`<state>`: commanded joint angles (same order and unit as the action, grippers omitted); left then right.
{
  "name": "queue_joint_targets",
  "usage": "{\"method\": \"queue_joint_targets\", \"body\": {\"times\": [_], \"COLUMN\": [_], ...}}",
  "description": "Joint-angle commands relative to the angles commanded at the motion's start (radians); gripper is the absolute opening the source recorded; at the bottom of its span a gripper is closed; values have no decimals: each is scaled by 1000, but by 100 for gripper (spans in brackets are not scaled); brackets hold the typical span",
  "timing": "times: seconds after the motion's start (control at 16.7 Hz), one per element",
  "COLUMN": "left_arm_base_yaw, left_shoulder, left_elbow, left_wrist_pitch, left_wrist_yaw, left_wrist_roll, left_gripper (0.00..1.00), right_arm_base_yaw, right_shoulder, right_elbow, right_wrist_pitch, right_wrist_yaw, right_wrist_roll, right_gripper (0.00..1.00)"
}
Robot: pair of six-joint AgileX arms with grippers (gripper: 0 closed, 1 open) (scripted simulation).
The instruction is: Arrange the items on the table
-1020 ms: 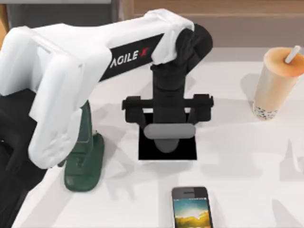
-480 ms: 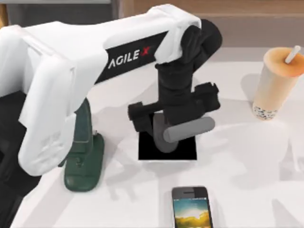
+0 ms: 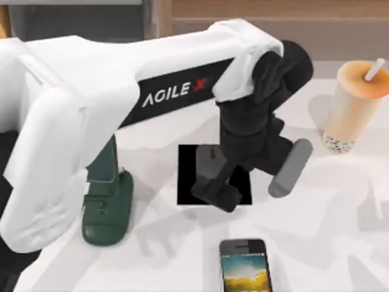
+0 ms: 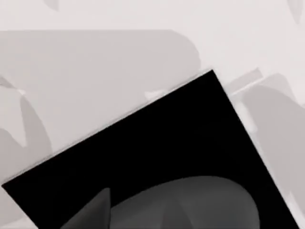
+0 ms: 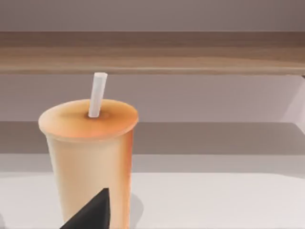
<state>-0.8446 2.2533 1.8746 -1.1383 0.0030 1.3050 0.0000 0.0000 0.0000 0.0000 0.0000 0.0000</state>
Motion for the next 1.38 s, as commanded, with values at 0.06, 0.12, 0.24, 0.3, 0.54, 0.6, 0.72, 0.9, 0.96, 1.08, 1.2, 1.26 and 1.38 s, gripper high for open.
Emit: {"method": "queue_joint_targets", "body": {"times": [0.06,0.12,0.24,0.3,0.54,0.6,0.72,0.9,0.96,1.08,1.2,1.26,1.38], "left_arm_base_yaw": [-15,-30,-60,-75,-135,-149,-177,-215,-227,-248,-266,-273,-285], "left_shoulder": [-13,-27,-54,-67,-119,-132,-156,-187,-197,-213,-227,-233,-241], "left_elbow": [-18,-36,-73,-92,-167,-185,-221,-271,-287,-314,-338,-348,-364], "left_wrist_pitch": [3,7,14,18,32,36,42,52,55,60,64,66,70], "left_wrist_yaw": [-1,-2,-4,-5,-10,-12,-14,-18,-19,-21,-22,-22,-23], "left_wrist_roll": [-121,-245,-497,-625,-1131,-1254,-1491,-1816,-1914,-2091,-2241,-2301,-2400], "left_gripper": [100,100,100,100,100,100,100,100,100,100,100,100,100], "right_arm_base_yaw": [0,0,0,0,0,0,0,0,0,0,0,0,0], "right_shoulder": [0,0,0,0,0,0,0,0,0,0,0,0,0], "right_elbow": [0,0,0,0,0,0,0,0,0,0,0,0,0], "right_wrist_pitch": [0,0,0,0,0,0,0,0,0,0,0,0,0], "right_wrist_yaw": [0,0,0,0,0,0,0,0,0,0,0,0,0], "right_wrist_roll": [0,0,0,0,0,0,0,0,0,0,0,0,0], "right_gripper": [100,100,100,100,100,100,100,100,100,100,100,100,100]}}
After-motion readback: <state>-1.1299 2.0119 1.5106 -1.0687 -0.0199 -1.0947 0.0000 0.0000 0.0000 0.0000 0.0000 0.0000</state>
